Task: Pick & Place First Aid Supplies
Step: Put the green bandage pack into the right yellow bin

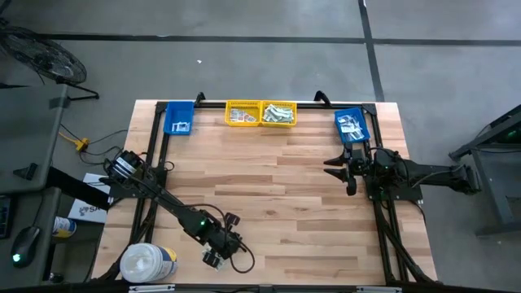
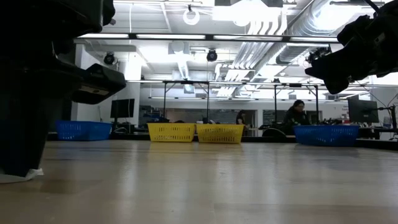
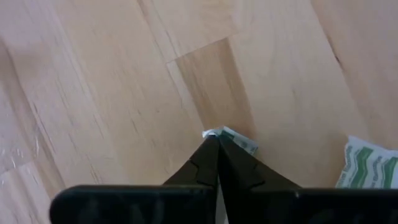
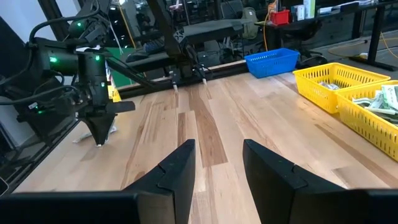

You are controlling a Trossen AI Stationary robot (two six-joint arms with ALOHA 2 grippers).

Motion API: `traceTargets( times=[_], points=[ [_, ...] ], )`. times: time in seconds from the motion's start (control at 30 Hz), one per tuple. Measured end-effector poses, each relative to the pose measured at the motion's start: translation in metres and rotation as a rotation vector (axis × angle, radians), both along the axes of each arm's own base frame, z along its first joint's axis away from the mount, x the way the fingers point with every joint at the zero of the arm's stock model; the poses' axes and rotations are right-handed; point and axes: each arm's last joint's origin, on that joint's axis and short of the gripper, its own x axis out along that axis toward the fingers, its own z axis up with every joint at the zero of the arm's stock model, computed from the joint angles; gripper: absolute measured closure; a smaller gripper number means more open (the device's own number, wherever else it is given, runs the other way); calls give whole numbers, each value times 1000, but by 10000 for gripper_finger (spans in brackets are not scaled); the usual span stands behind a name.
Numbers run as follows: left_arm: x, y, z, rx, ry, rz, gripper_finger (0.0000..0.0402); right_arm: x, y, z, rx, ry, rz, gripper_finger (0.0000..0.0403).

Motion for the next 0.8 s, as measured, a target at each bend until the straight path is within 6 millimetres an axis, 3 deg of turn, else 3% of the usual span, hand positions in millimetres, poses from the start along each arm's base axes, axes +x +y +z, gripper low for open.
traceTargets(
  times=[0.23,0.4,0.8],
  points=[
    [2,-1,3,13,-17,4,400,0,0,0,0,0,0,274],
    [9,-1,19,80,-82,-12,401,0,0,0,0,0,0,274],
    [40,24,50,359,-278,210,401,0,0,0,0,1,0,274]
  ],
)
